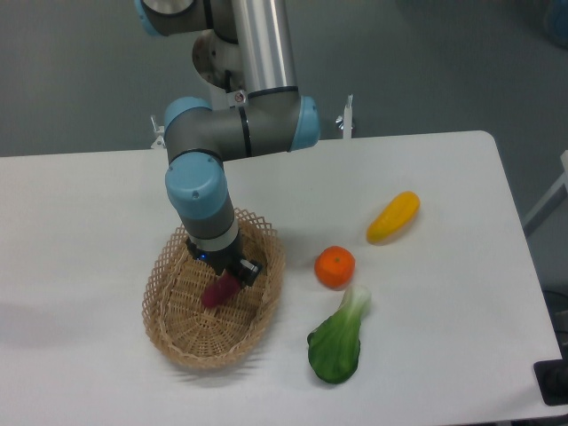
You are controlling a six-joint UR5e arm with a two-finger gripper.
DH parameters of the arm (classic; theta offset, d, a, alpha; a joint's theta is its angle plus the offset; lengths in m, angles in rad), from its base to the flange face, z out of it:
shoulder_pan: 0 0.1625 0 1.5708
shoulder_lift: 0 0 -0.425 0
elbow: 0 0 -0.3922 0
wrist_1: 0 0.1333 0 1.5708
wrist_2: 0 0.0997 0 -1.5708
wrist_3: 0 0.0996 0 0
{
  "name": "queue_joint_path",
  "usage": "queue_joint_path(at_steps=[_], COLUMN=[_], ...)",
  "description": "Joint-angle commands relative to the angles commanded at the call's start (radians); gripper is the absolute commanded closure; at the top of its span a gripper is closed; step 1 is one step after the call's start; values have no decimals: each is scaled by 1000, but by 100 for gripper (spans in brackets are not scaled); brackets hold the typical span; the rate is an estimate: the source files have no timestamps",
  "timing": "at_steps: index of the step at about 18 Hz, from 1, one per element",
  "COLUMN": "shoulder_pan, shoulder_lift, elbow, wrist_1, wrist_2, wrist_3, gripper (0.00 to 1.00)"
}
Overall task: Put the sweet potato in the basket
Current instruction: 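Open the gripper to release the sweet potato into the basket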
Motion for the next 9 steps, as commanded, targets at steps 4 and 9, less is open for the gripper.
queue_joint_path(at_steps=[4, 9], shoulder_pan=[27, 150], shoulder_lift=[23, 38], elbow=[54, 198], wrist_1=[2, -11], wrist_2=[6, 8], wrist_3=[-17, 1], gripper=[0, 0])
